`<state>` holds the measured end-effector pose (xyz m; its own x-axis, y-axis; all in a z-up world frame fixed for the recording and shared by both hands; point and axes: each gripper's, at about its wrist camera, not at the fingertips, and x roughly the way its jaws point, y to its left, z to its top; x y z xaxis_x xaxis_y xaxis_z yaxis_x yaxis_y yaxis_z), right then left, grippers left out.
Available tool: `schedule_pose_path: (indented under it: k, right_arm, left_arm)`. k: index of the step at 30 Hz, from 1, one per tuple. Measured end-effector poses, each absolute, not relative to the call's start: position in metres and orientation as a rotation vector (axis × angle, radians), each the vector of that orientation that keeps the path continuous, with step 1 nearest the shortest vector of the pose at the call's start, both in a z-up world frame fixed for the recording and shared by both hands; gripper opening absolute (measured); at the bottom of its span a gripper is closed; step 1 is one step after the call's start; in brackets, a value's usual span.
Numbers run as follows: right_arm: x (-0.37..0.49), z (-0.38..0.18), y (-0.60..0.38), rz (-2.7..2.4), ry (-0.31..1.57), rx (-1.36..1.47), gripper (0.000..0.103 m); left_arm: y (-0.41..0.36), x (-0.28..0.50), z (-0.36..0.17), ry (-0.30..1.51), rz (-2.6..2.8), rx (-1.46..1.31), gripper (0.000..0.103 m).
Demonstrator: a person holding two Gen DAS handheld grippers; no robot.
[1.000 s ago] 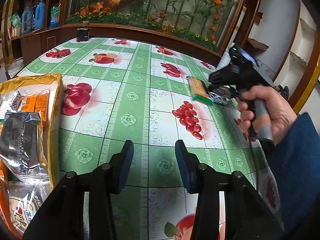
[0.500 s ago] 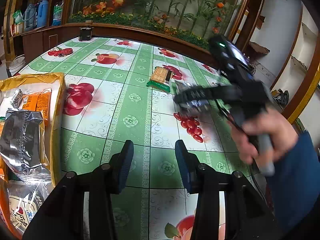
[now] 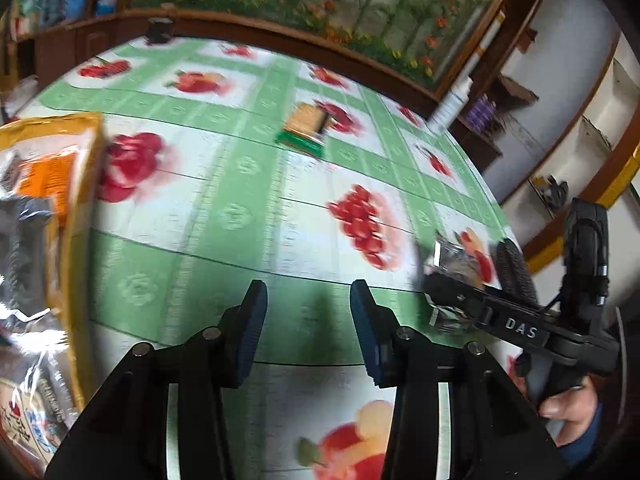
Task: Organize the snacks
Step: 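Grasp the yellow biscuit stick pack with the left gripper while the right gripper lifts the foil bag, then lift the biscuit pack with the left gripper while the right gripper holds the foil bag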
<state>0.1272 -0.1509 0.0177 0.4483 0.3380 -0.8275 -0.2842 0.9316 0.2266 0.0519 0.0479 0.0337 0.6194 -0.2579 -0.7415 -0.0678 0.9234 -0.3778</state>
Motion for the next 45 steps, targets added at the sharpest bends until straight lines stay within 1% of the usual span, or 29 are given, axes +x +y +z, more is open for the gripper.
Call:
schedule_pose_path:
  k: [2, 3, 4, 5, 6, 9, 12, 15, 19, 22, 23, 25, 26, 32, 41, 45]
  right_arm:
    - [0.132, 0.018, -0.161, 0.414, 1.051, 0.136, 0.057]
    - [0.135, 0.017, -0.165, 0.426, 1.055, 0.172, 0.057]
    - [0.135, 0.017, -0.169, 0.434, 1.061, 0.198, 0.057]
    - [0.137, 0.017, -0.174, 0.433, 1.071, 0.228, 0.057]
    - [0.138, 0.017, -0.176, 0.431, 1.076, 0.249, 0.057]
    - [0.142, 0.015, -0.181, 0.434, 1.087, 0.312, 0.057]
    - [0.142, 0.015, -0.184, 0.422, 1.083, 0.316, 0.057]
    - [0.143, 0.015, -0.185, 0.423, 1.081, 0.316, 0.057]
    - [0.141, 0.015, -0.184, 0.417, 1.076, 0.3, 0.057]
    - [0.138, 0.016, -0.182, 0.416, 1.073, 0.293, 0.057]
    - [0.138, 0.016, -0.182, 0.417, 1.072, 0.293, 0.057]
    - [0.137, 0.016, -0.182, 0.419, 1.071, 0.29, 0.057]
    - [0.137, 0.016, -0.181, 0.419, 1.071, 0.288, 0.057]
    - [0.137, 0.017, -0.182, 0.425, 1.076, 0.288, 0.057]
    - [0.135, 0.018, -0.175, 0.433, 1.071, 0.244, 0.057]
    - [0.131, 0.018, -0.164, 0.445, 1.062, 0.182, 0.057]
  left_arm:
    - [0.04, 0.067, 0.046, 0.922, -0.126, -0.374, 0.041]
    - [0.038, 0.077, 0.053, 0.929, -0.12, -0.36, 0.044]
    - [0.036, 0.093, 0.059, 0.943, -0.116, -0.346, 0.051]
    - [0.034, 0.111, 0.063, 0.961, -0.124, -0.335, 0.064]
    - [0.033, 0.129, 0.066, 0.967, -0.112, -0.313, 0.065]
    - [0.029, 0.175, 0.071, 0.961, -0.081, -0.22, 0.066]
    - [0.024, 0.222, 0.054, 1.027, -0.056, -0.139, 0.066]
    - [0.019, 0.246, 0.039, 1.047, -0.049, -0.11, 0.066]
    - [0.009, 0.26, 0.027, 1.049, 0.024, 0.012, 0.067]
    - [0.01, 0.264, 0.018, 1.056, 0.023, -0.002, 0.066]
    - [0.012, 0.264, 0.013, 1.068, 0.032, -0.014, 0.057]
    - [0.016, 0.261, 0.012, 1.05, 0.041, -0.043, 0.046]
    - [0.016, 0.257, 0.013, 1.043, 0.045, -0.049, 0.045]
    - [0.007, 0.22, 0.013, 1.036, 0.034, -0.062, 0.044]
    - [-0.007, 0.099, 0.011, 0.999, 0.019, -0.045, 0.044]
    - [-0.008, 0.052, 0.008, 0.948, 0.028, -0.042, 0.044]
